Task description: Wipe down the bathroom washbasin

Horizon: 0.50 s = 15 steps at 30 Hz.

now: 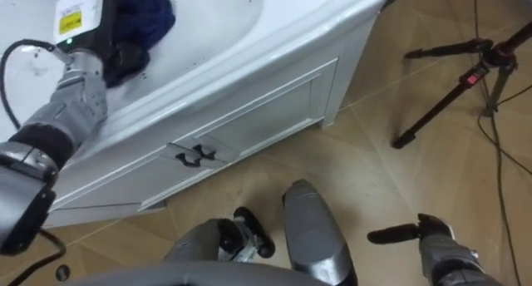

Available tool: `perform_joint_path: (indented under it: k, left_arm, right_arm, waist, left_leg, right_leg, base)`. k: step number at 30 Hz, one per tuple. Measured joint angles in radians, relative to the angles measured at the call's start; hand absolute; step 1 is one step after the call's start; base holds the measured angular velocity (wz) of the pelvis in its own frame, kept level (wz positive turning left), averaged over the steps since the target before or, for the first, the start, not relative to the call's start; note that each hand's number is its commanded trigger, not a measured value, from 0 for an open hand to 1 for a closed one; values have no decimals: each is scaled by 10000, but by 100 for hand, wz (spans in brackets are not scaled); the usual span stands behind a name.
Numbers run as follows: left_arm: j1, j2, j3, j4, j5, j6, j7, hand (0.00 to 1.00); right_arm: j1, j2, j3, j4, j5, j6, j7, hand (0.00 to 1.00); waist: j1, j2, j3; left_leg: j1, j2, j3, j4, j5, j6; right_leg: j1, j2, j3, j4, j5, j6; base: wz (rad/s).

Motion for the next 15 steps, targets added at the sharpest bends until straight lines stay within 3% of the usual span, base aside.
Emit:
perform_joint_path:
  k: [2, 7, 15]
  left_arm:
    - [305, 432, 250, 11, 576, 70, -27, 100]
    - [616, 914, 392, 91, 1477, 219, -120, 100]
    - [985, 937, 903, -375, 2762, 226, 20, 100]
  right_arm:
    - [-1, -27, -172, 204, -31, -78, -101, 0]
    - [107, -101, -326, 359, -222, -212, -110, 0]
    - [302, -107, -608, 68, -223, -350, -92, 0]
  waist:
    - [377, 47, -41]
    - [873, 273, -200]
    - [1336, 352, -270]
  left_leg:
    - [107, 51, -29, -131, 53, -71]
    - [451, 110, -229, -209, 55, -97]
    - [1109, 115, -323, -573, 77, -152]
  right_leg:
    - [142, 74, -41, -198, 53, -59]
    - [757, 93, -361, -597, 80, -94]
    - [1611, 56, -560, -1246, 128, -99]
  base:
    - [2]
    - [13]
    - [6]
